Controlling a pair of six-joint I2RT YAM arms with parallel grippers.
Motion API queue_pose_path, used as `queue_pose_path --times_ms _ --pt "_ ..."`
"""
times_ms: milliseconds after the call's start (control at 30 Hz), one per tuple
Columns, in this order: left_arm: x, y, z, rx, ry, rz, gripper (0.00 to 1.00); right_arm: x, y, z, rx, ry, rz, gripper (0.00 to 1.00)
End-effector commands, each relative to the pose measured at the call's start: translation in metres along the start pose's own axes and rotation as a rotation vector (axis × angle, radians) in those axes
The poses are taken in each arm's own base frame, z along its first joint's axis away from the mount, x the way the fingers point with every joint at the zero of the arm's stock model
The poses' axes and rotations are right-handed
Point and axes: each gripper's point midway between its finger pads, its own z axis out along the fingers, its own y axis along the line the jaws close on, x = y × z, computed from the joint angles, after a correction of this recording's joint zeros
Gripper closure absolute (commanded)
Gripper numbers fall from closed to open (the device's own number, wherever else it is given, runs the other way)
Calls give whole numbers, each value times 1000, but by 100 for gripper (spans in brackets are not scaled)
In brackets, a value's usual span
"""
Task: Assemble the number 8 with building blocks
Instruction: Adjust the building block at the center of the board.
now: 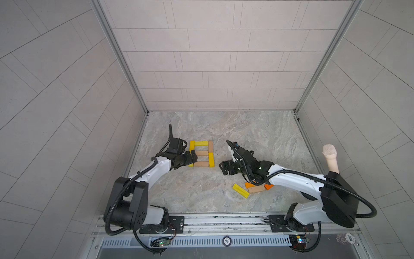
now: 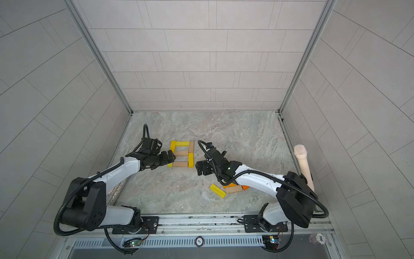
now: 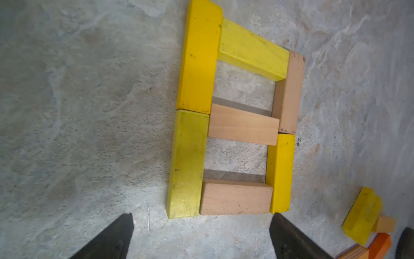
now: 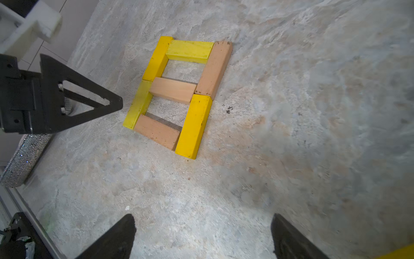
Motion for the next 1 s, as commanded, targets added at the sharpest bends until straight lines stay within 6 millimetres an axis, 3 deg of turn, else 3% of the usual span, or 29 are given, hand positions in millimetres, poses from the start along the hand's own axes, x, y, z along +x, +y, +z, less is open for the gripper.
queue_pose_path --times_ms 0,400,967 --pt "-16 -25 -3 134 -71 -33 0 -11 20 14 -69 -22 79 7" --pt "-10 -19 11 160 -58 -97 0 -5 41 71 -110 52 118 8" --pt "-3 -12 16 154 -31 -110 0 9 46 103 -142 109 151 9"
